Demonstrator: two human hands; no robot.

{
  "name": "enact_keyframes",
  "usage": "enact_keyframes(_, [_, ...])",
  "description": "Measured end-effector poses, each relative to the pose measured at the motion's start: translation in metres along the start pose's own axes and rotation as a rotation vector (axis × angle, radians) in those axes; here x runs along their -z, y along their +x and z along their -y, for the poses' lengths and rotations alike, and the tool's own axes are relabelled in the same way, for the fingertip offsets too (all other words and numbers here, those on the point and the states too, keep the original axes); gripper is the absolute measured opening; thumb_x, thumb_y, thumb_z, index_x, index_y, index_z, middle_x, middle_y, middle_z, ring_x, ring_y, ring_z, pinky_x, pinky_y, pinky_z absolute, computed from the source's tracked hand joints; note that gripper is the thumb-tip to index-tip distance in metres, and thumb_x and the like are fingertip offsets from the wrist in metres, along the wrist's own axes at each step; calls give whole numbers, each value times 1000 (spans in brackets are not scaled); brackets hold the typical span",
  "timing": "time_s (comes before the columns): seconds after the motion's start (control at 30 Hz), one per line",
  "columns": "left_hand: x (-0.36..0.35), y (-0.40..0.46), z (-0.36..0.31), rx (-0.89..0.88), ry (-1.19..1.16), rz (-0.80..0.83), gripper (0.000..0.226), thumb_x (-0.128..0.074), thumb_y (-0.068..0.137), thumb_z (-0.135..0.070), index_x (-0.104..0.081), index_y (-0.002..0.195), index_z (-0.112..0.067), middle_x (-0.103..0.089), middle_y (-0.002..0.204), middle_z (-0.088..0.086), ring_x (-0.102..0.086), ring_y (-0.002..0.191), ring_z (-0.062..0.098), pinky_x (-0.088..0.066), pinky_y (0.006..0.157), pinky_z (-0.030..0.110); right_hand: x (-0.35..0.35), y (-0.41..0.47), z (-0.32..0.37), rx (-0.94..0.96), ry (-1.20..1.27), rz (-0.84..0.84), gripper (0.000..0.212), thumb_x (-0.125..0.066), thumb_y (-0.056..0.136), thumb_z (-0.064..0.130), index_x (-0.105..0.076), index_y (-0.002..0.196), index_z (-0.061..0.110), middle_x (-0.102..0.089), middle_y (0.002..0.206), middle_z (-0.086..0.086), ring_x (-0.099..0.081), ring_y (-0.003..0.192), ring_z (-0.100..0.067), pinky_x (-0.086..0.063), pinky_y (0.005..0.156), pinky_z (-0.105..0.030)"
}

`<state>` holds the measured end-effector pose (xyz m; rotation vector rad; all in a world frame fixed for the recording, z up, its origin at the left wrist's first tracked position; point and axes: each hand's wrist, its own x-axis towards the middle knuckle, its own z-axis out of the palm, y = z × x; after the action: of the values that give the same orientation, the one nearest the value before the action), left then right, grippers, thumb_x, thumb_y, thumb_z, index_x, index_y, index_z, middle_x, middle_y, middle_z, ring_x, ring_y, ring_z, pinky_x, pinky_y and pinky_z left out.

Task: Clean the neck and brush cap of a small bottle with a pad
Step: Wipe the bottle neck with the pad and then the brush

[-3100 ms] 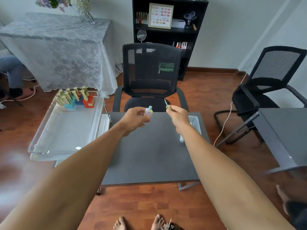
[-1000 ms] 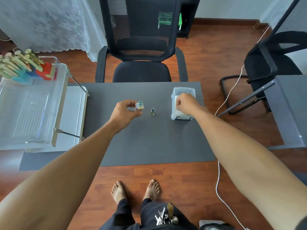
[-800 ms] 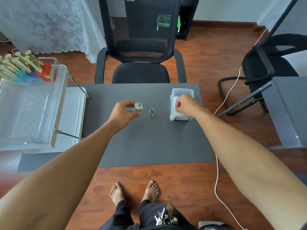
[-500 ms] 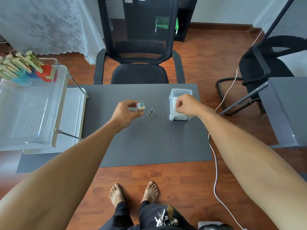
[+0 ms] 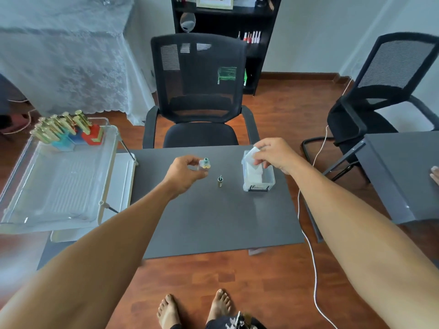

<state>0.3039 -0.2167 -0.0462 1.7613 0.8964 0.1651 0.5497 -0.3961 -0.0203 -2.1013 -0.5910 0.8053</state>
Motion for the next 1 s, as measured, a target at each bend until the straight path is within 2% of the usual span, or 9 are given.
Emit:
enact_keyframes(0.1, [11, -4, -12, -30, -5, 5, 28, -86, 87, -25, -75, 112, -19, -75, 113, -1, -68, 91, 18, -56, 81, 37, -14, -10, 25, 55, 96, -7, 8, -72, 91, -2, -71, 99, -2, -73, 86, -17, -78, 79, -28, -58, 56, -27])
enact_keyframes(0.3, [39, -9, -31, -106, -14, -20, 26, -87, 87, -23, -72, 108, -22, -76, 109, -2, -72, 106, 19, -59, 92, 39, -62, -22, 82, 172, 244, -20, 10, -64, 98, 9, -68, 103, 1, -73, 101, -11, -82, 80, -23, -62, 62, -28])
enact_keyframes(0.4, [53, -14, -36, -127, 4, -61, 27, -87, 87, -25, -71, 109, -21, -76, 107, -2, -72, 103, 18, -59, 88, 36, -86, -29, 107, 255, 242, -15, 11, -61, 103, 16, -67, 95, 13, -73, 100, -7, -81, 82, -17, -62, 67, -28])
enact_keyframes(0.53, [72, -21, -37, -133, -2, -81, 25, -86, 88, -28, -68, 105, -23, -77, 100, -2, -73, 92, 16, -52, 71, 23, -114, -36, 128, 329, 204, -35, 10, -63, 99, 16, -69, 92, 14, -74, 101, -3, -79, 89, -18, -63, 71, -29])
enact_keyframes(0.63, [84, -28, -35, -138, -16, -94, 25, -85, 89, -30, -67, 104, -21, -76, 99, 1, -72, 89, 16, -51, 72, 23, -132, -41, 138, 370, 156, -28, 10, -63, 99, 17, -70, 91, 17, -71, 104, 0, -72, 98, -20, -64, 73, -31])
enact_keyframes(0.77, [96, -34, -31, -155, -54, -125, 25, -85, 89, -32, -68, 101, -19, -76, 97, 4, -70, 86, 15, -53, 74, 25, -152, -47, 143, 376, 141, -32, 10, -62, 100, 21, -68, 92, 22, -71, 105, -3, -67, 102, -25, -61, 88, -49])
enact_keyframes(0.83, [101, -36, -29, -150, -56, -143, 24, -85, 89, -32, -68, 99, -18, -76, 97, 6, -70, 87, 18, -55, 75, 27, -160, -49, 144, 365, 135, -52, 10, -60, 101, 25, -68, 98, 19, -71, 107, -4, -67, 104, -26, -60, 91, -51])
enact_keyframes(0.93, [102, -37, -28, -144, -38, -175, 24, -84, 90, -33, -68, 99, -16, -75, 96, 6, -70, 86, 19, -55, 74, 30, -168, -51, 145, 340, 140, -91, 13, -59, 102, 27, -68, 103, 18, -69, 103, 3, -64, 97, -15, -58, 89, -44])
enact_keyframes(1.0, [100, -37, -27, -138, -26, -205, 21, -83, 91, -32, -67, 97, -19, -75, 95, 4, -70, 86, 19, -52, 72, 28, -172, -53, 145, 338, 137, -117, 12, -59, 102, 26, -68, 104, 19, -66, 98, 11, -62, 91, -8, -54, 79, -32])
